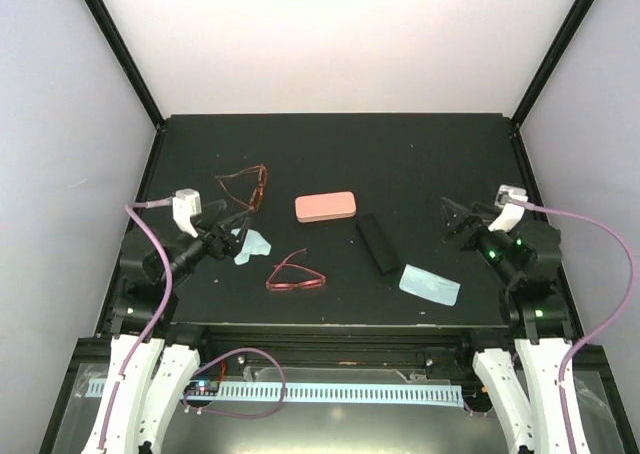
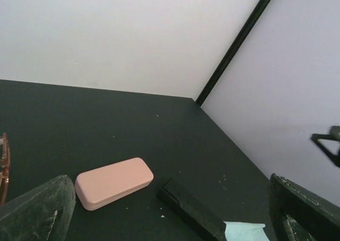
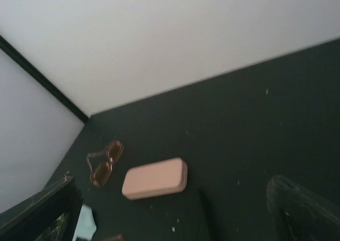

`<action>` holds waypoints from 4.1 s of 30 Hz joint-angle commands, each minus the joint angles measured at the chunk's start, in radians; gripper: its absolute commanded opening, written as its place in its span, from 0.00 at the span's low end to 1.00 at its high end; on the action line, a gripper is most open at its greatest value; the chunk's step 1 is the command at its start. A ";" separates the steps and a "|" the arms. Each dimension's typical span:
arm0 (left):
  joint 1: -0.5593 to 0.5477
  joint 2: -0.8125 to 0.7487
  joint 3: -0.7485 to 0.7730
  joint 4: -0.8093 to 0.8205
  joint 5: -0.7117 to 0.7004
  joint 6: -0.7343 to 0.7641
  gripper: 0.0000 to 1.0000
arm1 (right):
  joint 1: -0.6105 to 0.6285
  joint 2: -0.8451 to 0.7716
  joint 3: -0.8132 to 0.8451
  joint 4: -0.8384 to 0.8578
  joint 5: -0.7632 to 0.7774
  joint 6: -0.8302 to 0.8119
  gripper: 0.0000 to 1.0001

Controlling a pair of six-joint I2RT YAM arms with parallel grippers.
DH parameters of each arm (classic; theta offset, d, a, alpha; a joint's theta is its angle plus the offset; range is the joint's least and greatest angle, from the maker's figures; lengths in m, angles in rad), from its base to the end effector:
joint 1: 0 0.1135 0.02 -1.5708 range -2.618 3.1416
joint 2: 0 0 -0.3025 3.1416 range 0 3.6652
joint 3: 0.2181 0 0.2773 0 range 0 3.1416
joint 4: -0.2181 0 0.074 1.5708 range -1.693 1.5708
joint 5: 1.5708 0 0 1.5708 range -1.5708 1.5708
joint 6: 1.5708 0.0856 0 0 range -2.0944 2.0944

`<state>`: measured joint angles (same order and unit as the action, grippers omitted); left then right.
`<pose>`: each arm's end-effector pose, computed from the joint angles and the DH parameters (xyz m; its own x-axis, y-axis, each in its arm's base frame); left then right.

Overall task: Organize the sunglasses
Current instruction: Pick up the sunglasses case from the center of the board, then place the sunglasses case at the center of the board, then open the sunglasses case at the center of the board.

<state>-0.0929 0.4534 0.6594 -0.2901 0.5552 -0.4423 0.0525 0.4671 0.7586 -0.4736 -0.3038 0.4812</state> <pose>0.1422 -0.0586 0.3478 -0.3332 -0.3343 -0.8816 0.5081 0.7240 -0.4665 0.1435 0.0332 0.3568 -0.3195 0.4255 -0.8467 -0.2211 0.8354 0.5032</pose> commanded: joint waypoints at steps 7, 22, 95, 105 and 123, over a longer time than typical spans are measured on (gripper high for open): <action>0.010 -0.017 -0.120 0.183 0.125 -0.141 0.99 | 0.119 0.227 -0.191 0.157 -0.049 0.012 0.87; -0.022 0.101 -0.268 0.434 0.264 -0.202 0.99 | 0.637 0.961 -0.026 0.067 0.520 -0.078 0.79; -0.460 1.370 0.164 0.492 0.184 -0.293 0.61 | 0.583 1.163 0.068 0.266 -0.217 -0.198 0.66; -0.481 1.396 0.257 0.305 0.164 -0.163 0.58 | 0.582 1.176 0.123 0.220 -0.079 -0.175 0.71; -0.479 1.432 0.422 -0.015 -0.038 0.059 0.52 | 0.582 1.079 0.040 0.211 0.174 -0.056 0.59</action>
<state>-0.5667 1.8671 1.0451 -0.2459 0.5411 -0.4366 0.6315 1.5620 0.8051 -0.2619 -0.1940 0.4175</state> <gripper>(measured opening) 0.520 0.593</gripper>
